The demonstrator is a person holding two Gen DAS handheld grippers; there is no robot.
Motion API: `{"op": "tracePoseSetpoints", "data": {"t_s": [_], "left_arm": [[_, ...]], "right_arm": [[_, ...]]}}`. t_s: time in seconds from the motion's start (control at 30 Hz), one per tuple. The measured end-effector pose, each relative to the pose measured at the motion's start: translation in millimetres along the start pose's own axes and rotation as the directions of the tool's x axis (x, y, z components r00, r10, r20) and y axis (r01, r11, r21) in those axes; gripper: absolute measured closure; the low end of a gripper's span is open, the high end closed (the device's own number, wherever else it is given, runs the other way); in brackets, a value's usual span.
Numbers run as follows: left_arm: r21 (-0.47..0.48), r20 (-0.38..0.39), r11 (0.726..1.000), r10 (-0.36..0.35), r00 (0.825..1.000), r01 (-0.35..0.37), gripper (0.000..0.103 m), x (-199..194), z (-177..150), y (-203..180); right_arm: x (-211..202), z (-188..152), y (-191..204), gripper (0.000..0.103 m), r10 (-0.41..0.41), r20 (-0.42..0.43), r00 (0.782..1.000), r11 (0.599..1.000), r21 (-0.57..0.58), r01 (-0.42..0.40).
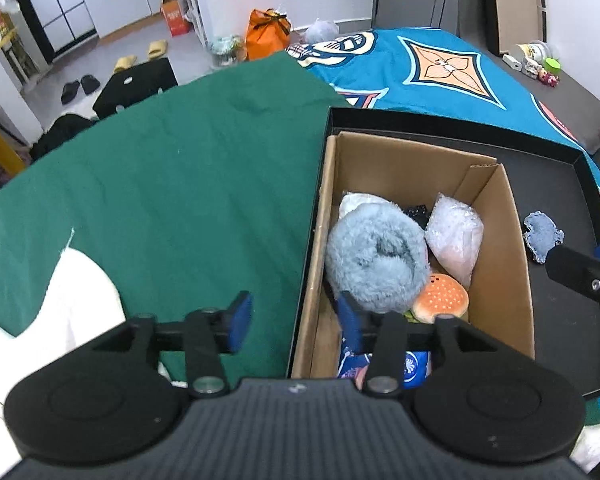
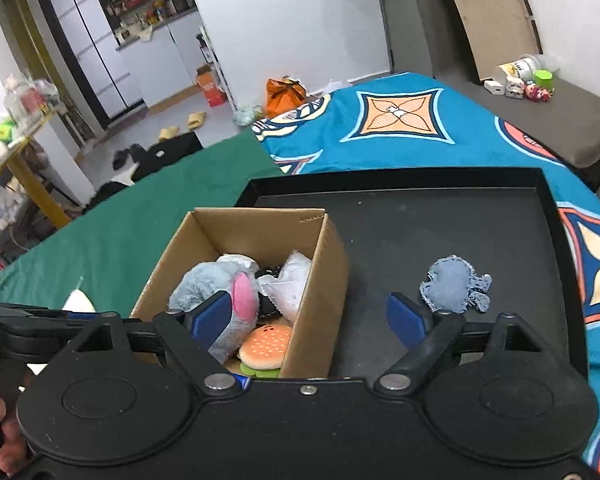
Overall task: Organize soft objects
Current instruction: 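Move the open right gripper over the blue denim plush on the tray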
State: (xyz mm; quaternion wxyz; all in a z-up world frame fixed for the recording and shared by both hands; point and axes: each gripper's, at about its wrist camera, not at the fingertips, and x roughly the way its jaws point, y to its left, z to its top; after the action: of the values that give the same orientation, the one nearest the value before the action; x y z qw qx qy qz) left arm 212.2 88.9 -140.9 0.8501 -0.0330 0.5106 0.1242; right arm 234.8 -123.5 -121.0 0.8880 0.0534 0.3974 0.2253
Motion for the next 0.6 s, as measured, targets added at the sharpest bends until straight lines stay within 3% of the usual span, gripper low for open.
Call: {"op": "tracePoseSetpoints", "data": {"t_s": [0.27,0.6], "left_arm": [[0.061,0.024,0.997,0.04,0.999,-0.042,0.025,-4.8,2.6,-18.3],[0.166,0.068,0.974,0.142,0.988,-0.152,0.017,-9.4,2.6,-47.2]], "right_arm": [[3.4,-9.1,-23.9,0.011,0.015,0.008,1.0,0.999,0.05,-0.015],[10.4,-20.5,-68.2,0.011,-0.014,0.009,1.0,0.994,0.112,0.013]]}}
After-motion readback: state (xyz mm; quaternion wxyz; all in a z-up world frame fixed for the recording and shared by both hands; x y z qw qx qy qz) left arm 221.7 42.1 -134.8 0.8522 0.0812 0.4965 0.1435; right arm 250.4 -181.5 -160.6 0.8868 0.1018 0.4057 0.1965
